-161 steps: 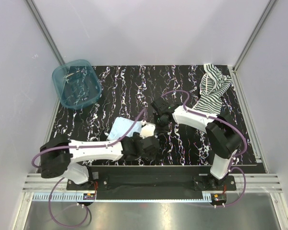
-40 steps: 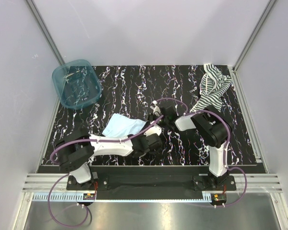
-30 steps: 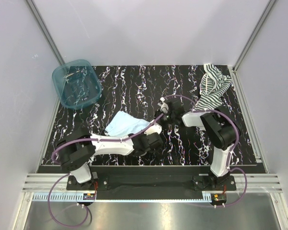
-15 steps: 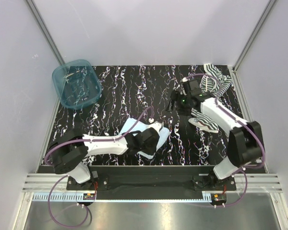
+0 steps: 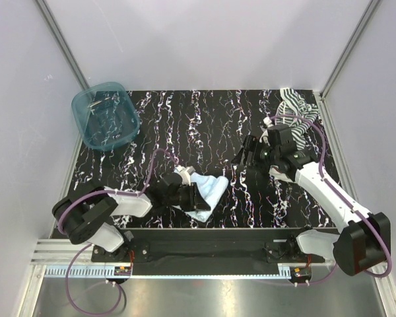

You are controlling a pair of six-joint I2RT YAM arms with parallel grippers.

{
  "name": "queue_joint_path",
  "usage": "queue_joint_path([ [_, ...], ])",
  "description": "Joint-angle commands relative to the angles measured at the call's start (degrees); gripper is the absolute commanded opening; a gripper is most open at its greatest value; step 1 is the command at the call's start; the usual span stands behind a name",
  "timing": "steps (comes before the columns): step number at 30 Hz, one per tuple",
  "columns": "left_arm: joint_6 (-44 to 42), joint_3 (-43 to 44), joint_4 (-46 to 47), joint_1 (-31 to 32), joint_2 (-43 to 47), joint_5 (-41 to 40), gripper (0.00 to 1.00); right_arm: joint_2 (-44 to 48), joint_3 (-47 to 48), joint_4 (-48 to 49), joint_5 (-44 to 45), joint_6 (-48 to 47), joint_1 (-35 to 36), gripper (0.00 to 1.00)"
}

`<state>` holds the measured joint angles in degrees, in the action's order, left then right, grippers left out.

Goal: Roll the towels

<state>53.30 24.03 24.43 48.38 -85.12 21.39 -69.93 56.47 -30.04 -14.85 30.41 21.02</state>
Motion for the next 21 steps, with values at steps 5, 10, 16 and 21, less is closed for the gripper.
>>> queue_joint_path([
  [5,9.98,-5.57,14.59,-6.8,-4.08,14.19,0.23,1.38,-12.59,17.36,-16.69,5.96,1.13,0.83],
  [10,10.6,-5.57,14.95,-11.28,-6.63,18.51,0.38,-1.95,-19.28,28.44,-18.29,11.77,4.46,0.82],
  [16,10.16,-5.66,15.04,-16.3,-8.83,22.64,0.45,-8.2,-21.92,37.06,-14.77,15.2,10.71,0.81],
  [21,10.07,-6.1,14.68,-17.97,-9.18,23.26,0.45,-14.16,-23.33,43.65,-14.33,17.22,12.03,0.79],
])
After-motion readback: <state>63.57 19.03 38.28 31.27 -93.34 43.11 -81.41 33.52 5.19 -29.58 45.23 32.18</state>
